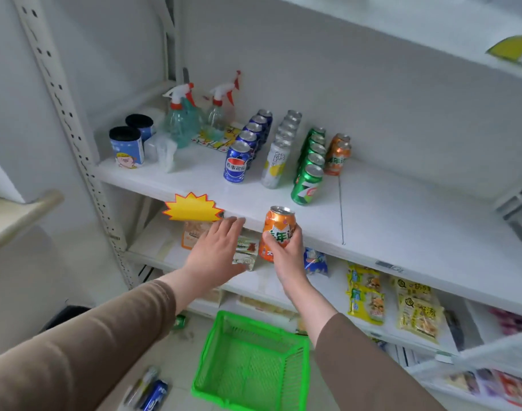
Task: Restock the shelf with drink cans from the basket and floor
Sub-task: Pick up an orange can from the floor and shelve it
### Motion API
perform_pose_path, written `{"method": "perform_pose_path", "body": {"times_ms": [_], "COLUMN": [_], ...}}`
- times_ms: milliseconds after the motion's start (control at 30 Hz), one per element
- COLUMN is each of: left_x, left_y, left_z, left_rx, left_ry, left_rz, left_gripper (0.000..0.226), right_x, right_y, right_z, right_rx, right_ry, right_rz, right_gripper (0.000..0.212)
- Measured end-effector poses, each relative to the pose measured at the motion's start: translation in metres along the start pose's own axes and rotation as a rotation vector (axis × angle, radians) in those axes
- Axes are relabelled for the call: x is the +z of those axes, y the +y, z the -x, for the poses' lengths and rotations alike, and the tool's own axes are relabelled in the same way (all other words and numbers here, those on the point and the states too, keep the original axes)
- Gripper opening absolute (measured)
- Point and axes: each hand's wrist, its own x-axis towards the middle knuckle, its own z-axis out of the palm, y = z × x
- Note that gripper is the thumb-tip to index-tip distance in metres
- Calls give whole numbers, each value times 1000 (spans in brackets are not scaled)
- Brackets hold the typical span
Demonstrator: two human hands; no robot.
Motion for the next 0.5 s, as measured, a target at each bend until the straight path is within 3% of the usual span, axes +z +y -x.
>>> {"method": "perform_pose_path", "body": {"times_ms": [200, 500], "left_x": [19, 70], "left_y": [84, 177], "left_z": [-81, -176], "left_rx": [43, -29], "left_ry": [-18, -31], "left_rz": [-20, -47], "left_gripper": [101, 100], "right_x": [-93, -185], "right_y": [-10, 8], "right_z": [-75, -190], "right_rx": [-50, -22], "right_ry": [155, 154], "right_rz": [108, 227], "right_gripper": [69, 64]}}
